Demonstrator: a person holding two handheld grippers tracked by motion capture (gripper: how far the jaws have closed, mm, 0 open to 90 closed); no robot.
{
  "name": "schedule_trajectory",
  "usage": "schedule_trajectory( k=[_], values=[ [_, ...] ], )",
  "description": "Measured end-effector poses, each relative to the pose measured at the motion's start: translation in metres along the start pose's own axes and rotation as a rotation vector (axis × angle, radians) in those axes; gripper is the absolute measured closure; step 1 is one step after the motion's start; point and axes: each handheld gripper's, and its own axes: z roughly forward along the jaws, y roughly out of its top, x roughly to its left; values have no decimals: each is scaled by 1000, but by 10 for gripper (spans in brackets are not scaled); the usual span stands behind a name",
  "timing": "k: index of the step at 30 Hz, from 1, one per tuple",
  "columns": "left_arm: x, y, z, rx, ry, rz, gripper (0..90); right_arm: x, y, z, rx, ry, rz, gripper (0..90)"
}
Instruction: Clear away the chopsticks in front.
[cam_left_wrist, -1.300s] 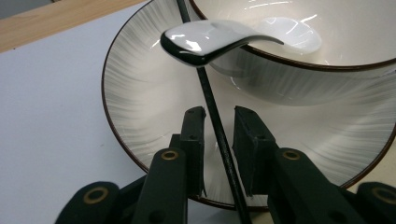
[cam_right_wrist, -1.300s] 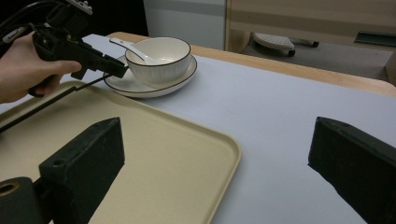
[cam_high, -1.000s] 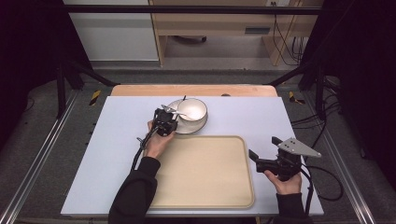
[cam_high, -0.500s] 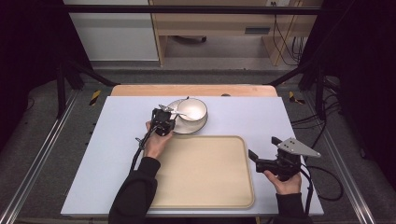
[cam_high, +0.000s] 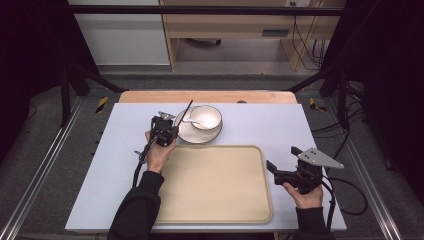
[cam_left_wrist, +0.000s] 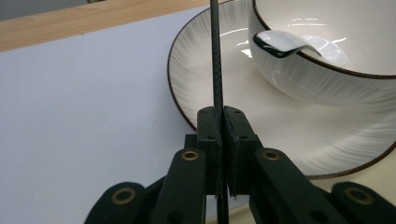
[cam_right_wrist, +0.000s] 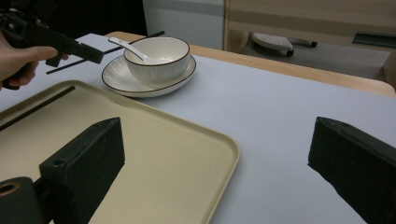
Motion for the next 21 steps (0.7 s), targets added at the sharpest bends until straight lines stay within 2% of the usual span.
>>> schedule_trajectory(
  k=[5, 7, 11, 14, 18, 21],
  values=[
    [4, -7, -15, -16, 27, -8, 852, 0, 0, -1, -1, 0, -3, 38],
    [7, -13, -25, -28, 33, -39, 852, 1, 1, -2, -4, -1, 0, 38],
    [7, -19, -36, -45, 49, -58, 852, 0, 1, -2, -6, -2, -2, 38],
    [6, -25, -48, -71, 42, -87, 852, 0, 1, -2, -5, -3, -1, 38],
    [-2, -34, -64, -99, 57, -91, 851, 0, 1, -2, -6, -3, 2, 38],
    [-6, -42, -75, -119, 55, -120, 852, 1, 0, -3, -6, -3, -1, 38]
  ],
)
